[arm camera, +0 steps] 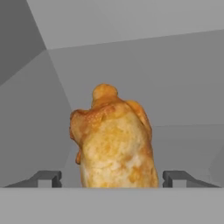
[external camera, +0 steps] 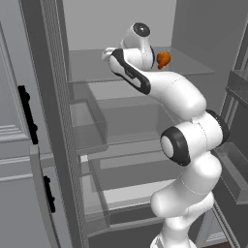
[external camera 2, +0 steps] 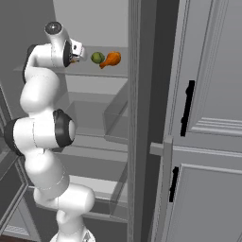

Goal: Place one lime and one chicken drumstick in each tupperware on the nearby counter, to pack two identical lunches.

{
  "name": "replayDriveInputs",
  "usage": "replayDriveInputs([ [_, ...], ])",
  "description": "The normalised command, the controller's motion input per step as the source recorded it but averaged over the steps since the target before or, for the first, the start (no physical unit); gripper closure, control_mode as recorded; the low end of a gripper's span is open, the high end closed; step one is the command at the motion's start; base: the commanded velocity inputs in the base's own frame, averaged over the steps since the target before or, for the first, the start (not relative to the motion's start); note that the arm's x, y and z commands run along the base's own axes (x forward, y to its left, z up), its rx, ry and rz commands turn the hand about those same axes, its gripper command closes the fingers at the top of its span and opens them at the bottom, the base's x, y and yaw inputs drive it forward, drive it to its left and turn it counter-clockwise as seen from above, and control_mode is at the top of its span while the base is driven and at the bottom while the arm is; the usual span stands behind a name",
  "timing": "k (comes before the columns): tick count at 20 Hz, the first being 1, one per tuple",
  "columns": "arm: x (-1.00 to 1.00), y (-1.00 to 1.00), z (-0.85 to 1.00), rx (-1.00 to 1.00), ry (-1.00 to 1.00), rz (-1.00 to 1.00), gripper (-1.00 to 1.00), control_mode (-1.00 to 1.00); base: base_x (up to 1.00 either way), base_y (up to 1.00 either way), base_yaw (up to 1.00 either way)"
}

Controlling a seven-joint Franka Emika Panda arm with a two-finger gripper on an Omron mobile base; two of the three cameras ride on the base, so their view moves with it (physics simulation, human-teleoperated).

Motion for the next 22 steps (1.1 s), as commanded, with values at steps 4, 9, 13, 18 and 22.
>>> replayDriveInputs([
  [4, 0.0, 0.0, 0.0, 0.0, 0.0, 0.0, 1.0, -1.0, 0.0, 0.0, 0.0],
  [9, -0.22, -0.01, -0.04, 0.0, -0.01, 0.0, 1.0, -1.0, 0.0, 0.0, 0.0],
  [13, -0.94, -0.48, 0.0, 0.09, -0.13, 0.0, 1.0, -1.0, 0.0, 0.0, 0.0],
  [18, -1.0, -0.66, 0.0, 0.09, -0.08, 0.0, 1.0, -1.0, 0.0, 0.0, 0.0],
  [22, -1.0, -0.56, -0.03, 0.0, 0.0, 0.0, 1.0, -1.0, 0.0, 0.0, 0.0],
])
